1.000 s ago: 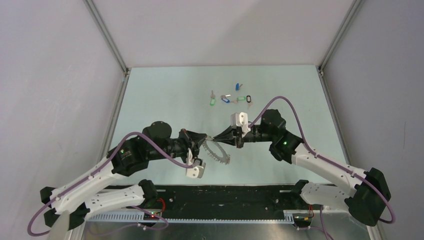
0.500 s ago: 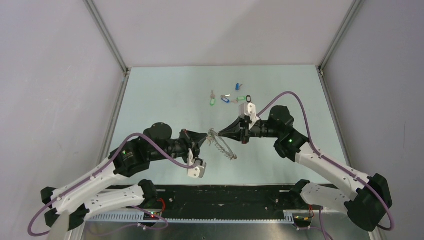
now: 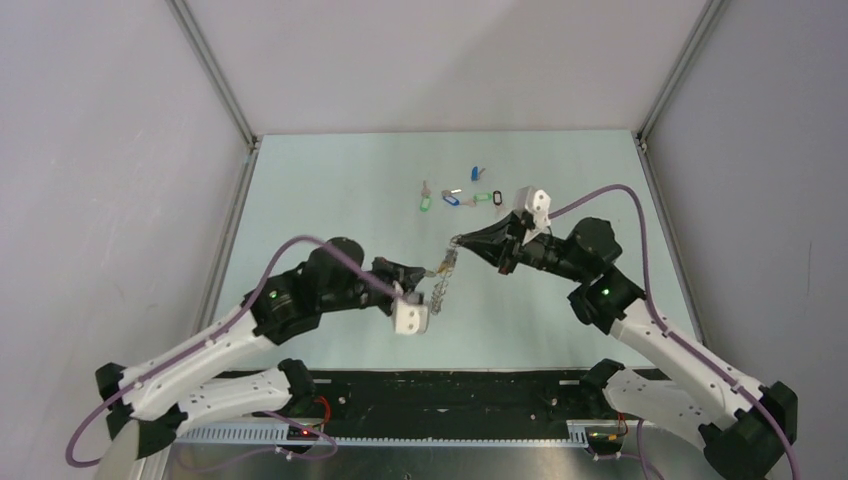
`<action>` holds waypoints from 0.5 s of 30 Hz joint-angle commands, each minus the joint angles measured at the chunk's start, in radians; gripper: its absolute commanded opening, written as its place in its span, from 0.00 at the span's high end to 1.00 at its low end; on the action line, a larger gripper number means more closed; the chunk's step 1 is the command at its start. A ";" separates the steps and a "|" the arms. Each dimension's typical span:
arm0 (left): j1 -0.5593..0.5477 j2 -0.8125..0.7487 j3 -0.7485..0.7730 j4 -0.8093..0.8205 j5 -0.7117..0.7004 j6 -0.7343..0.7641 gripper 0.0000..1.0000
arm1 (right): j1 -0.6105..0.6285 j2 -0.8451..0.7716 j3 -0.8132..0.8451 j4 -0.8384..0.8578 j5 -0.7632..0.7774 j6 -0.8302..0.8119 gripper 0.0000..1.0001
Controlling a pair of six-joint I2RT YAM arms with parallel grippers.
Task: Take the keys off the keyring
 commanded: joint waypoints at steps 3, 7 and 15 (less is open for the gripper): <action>0.156 0.176 0.092 0.216 0.051 -0.513 1.00 | -0.040 -0.152 -0.002 -0.196 0.391 -0.021 1.00; 0.243 0.354 0.199 0.262 -0.065 -0.835 1.00 | -0.044 -0.228 -0.002 -0.307 0.626 -0.021 1.00; 0.390 0.775 0.444 0.292 -0.133 -1.207 0.99 | -0.090 -0.246 -0.006 -0.453 0.915 0.008 1.00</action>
